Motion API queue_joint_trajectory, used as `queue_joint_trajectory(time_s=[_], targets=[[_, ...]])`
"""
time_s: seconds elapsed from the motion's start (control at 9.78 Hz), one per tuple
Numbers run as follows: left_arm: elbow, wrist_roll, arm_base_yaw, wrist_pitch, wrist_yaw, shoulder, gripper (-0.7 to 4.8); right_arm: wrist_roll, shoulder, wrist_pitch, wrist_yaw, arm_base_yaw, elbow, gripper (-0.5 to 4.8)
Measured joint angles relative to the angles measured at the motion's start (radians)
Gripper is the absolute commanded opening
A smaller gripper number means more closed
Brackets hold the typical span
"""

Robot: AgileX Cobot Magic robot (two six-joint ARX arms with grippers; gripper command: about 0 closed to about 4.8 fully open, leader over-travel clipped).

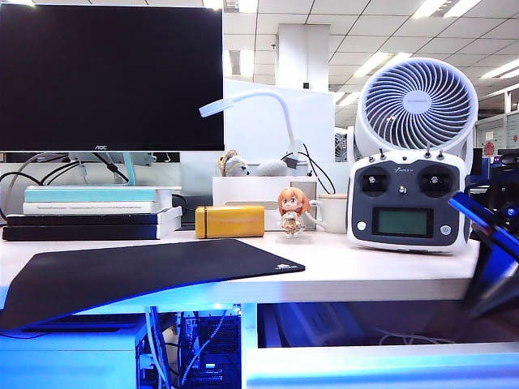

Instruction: Open the drawer, place the cleaning sponge inside, then close the drawer.

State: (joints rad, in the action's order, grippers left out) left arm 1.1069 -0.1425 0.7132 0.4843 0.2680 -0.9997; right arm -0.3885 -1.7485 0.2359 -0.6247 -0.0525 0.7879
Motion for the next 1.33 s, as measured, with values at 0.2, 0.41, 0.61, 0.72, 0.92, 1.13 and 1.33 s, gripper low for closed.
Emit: queue_joint_trajectory(time_s=[0.2, 0.41, 0.61, 0.72, 0.92, 1.13, 1.33], targets=[[0.0, 0.0, 0.0, 0.0, 0.0, 0.0, -0.05, -0.006, 0.0, 0.026, -0.055, 0.0, 0.0, -0.01], [0.0, 0.0, 0.0, 0.0, 0.0, 0.0, -0.05, 0.043, 0.134, 0.04, -0.056, 0.0, 0.002, -0.01], [0.0, 0.0, 0.0, 0.0, 0.0, 0.0, -0.05, 0.07, 0.248, 0.171, -0.025, 0.026, 0.003, -0.01], [0.0, 0.0, 0.0, 0.0, -0.001, 0.0, -0.05, 0.152, 0.302, 0.301, 0.034, 0.101, 0.003, -0.01], [0.0, 0.0, 0.0, -0.001, 0.0, 0.0, -0.05, 0.222, 0.312, 0.455, 0.16, 0.225, 0.0, -0.01], [0.0, 0.0, 0.0, -0.001, -0.001, 0.0, -0.05, 0.321, 0.282, 0.474, 0.251, 0.31, 0.0, -0.01], [0.0, 0.0, 0.0, -0.001, -0.001, 0.0, -0.05, 0.358, 0.203, 0.496, 0.278, 0.311, 0.0, -0.01]])
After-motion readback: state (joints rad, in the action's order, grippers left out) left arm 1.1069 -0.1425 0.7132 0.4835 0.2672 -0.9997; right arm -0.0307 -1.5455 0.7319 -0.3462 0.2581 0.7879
